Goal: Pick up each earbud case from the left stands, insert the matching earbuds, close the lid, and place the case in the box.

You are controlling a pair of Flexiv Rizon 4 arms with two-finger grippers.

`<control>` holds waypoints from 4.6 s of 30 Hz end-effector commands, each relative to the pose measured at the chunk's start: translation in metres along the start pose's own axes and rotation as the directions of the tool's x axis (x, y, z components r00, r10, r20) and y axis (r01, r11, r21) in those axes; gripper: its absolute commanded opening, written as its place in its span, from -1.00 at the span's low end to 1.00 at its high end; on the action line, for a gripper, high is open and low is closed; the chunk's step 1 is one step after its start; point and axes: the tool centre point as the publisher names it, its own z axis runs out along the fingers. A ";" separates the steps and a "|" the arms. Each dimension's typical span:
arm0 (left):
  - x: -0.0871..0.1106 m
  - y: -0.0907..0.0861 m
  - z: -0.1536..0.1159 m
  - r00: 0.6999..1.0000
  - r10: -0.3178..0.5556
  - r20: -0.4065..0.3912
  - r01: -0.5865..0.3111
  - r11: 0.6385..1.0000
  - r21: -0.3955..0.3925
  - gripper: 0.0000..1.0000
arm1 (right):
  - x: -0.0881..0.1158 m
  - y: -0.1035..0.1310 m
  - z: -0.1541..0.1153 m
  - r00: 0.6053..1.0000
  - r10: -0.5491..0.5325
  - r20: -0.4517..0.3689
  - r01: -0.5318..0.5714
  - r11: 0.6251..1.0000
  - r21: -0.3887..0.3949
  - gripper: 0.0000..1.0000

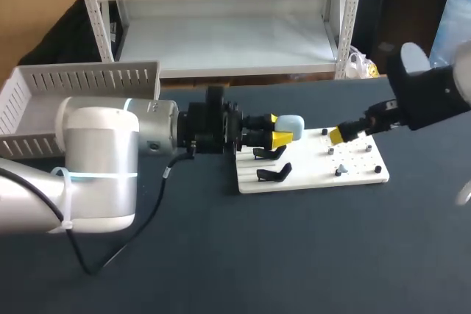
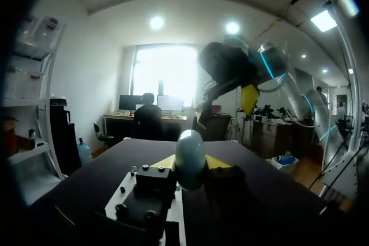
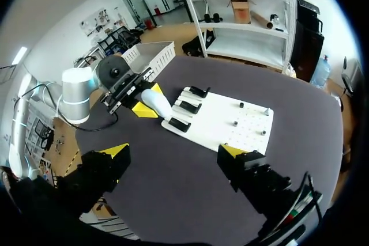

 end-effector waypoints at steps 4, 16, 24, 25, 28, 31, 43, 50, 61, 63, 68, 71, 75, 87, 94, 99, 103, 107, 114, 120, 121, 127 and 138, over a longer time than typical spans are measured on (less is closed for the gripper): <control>0.000 -0.002 0.001 1.000 0.002 0.001 -0.002 1.000 -0.009 -1.00 | -0.007 0.005 0.022 1.000 0.018 -0.005 -0.018 1.000 0.010 1.00; 0.000 -0.002 0.001 1.000 0.002 0.001 -0.002 1.000 -0.009 -1.00 | -0.022 0.013 0.046 1.000 0.024 -0.011 -0.024 1.000 0.004 1.00; 0.000 -0.002 0.001 1.000 0.002 0.001 -0.002 1.000 -0.009 -1.00 | -0.027 0.011 0.059 0.999 0.030 -0.019 -0.030 0.999 0.020 1.00; 0.000 -0.002 0.001 1.000 0.002 0.001 -0.002 1.000 -0.009 -1.00 | -0.027 0.011 0.060 0.999 0.031 -0.020 -0.031 0.999 0.021 1.00; 0.000 -0.002 0.001 1.000 0.002 0.001 -0.002 1.000 -0.009 -1.00 | -0.027 0.011 0.064 0.999 0.032 -0.025 -0.031 0.999 0.025 1.00; 0.000 -0.002 0.001 1.000 0.002 0.001 -0.002 1.000 -0.009 -1.00 | -0.028 0.010 0.066 0.999 0.034 -0.029 -0.033 0.999 0.028 1.00; 0.000 -0.002 0.001 1.000 0.002 0.001 -0.002 1.000 -0.009 -1.00 | -0.033 0.007 0.073 0.999 0.044 -0.027 -0.043 0.998 0.039 1.00; 0.000 -0.002 0.001 1.000 0.002 0.001 -0.002 1.000 -0.009 -1.00 | -0.034 0.003 0.075 0.998 0.058 -0.034 -0.056 0.997 0.043 1.00; 0.000 -0.002 0.001 1.000 0.002 0.001 -0.002 1.000 -0.009 -1.00 | -0.039 -0.003 0.073 0.997 0.067 -0.027 -0.065 0.996 0.064 1.00; 0.000 -0.002 0.001 1.000 0.002 0.001 -0.002 1.000 -0.009 -1.00 | -0.039 -0.003 0.073 0.997 0.068 -0.027 -0.066 0.996 0.066 1.00; 0.000 -0.002 0.001 1.000 0.002 0.001 -0.002 1.000 -0.009 -1.00 | -0.044 -0.004 0.072 0.998 0.065 -0.023 -0.063 0.996 0.071 1.00; 0.000 -0.002 0.001 1.000 0.002 0.001 -0.002 1.000 -0.009 -1.00 | -0.049 -0.003 0.069 0.998 0.058 -0.016 -0.057 0.996 0.072 1.00; 0.000 -0.002 0.001 1.000 0.002 0.001 -0.002 1.000 -0.009 -1.00 | -0.056 -0.002 0.062 0.999 0.047 0.008 -0.048 0.996 0.071 1.00; -0.001 -0.004 -0.002 0.999 0.033 0.003 -0.033 0.999 -0.005 -1.00 | -0.084 -0.042 0.006 0.991 0.029 0.129 -0.048 0.988 0.150 1.00; -0.005 -0.011 -0.009 0.996 0.090 0.009 -0.090 0.996 -0.005 -1.00 | -0.088 -0.085 -0.006 0.993 0.020 0.117 -0.051 0.963 0.264 1.00; -0.008 -0.014 -0.011 0.993 0.114 0.011 -0.114 0.994 -0.002 -1.00 | -0.084 -0.114 0.000 0.999 0.005 0.050 -0.022 0.939 0.343 1.00; -0.009 -0.015 -0.012 0.992 0.125 0.011 -0.124 0.992 -0.010 -1.00 | -0.080 -0.139 0.010 0.999 -0.008 -0.031 0.019 0.915 0.404 1.00; -0.009 -0.016 -0.012 0.992 0.126 0.012 -0.126 0.992 -0.014 -1.00 | -0.074 -0.165 0.022 0.994 -0.004 -0.114 0.054 0.899 0.435 1.00; -0.009 -0.016 -0.012 0.992 0.126 0.012 -0.126 0.992 -0.014 -1.00 | -0.058 -0.189 0.050 0.976 -0.004 -0.218 0.102 0.892 0.441 1.00; -0.009 -0.016 -0.012 0.992 0.126 0.012 -0.126 0.992 -0.014 -1.00 | -0.047 -0.198 0.073 0.961 0.008 -0.277 0.121 0.887 0.446 0.75; -0.009 -0.016 -0.012 0.992 0.126 0.012 -0.126 0.992 -0.014 -1.00 | -0.045 -0.199 0.076 0.958 0.011 -0.287 0.125 0.884 0.451 0.65; -0.009 -0.016 -0.012 0.992 0.126 0.012 -0.126 0.992 -0.014 -1.00 | -0.035 -0.201 0.093 0.940 0.012 -0.342 0.169 0.852 0.495 -0.01; -0.009 -0.016 -0.012 0.992 0.126 0.012 -0.126 0.992 -0.014 -1.00 | -0.029 -0.212 0.111 0.929 0.038 -0.368 0.198 0.789 0.582 -0.01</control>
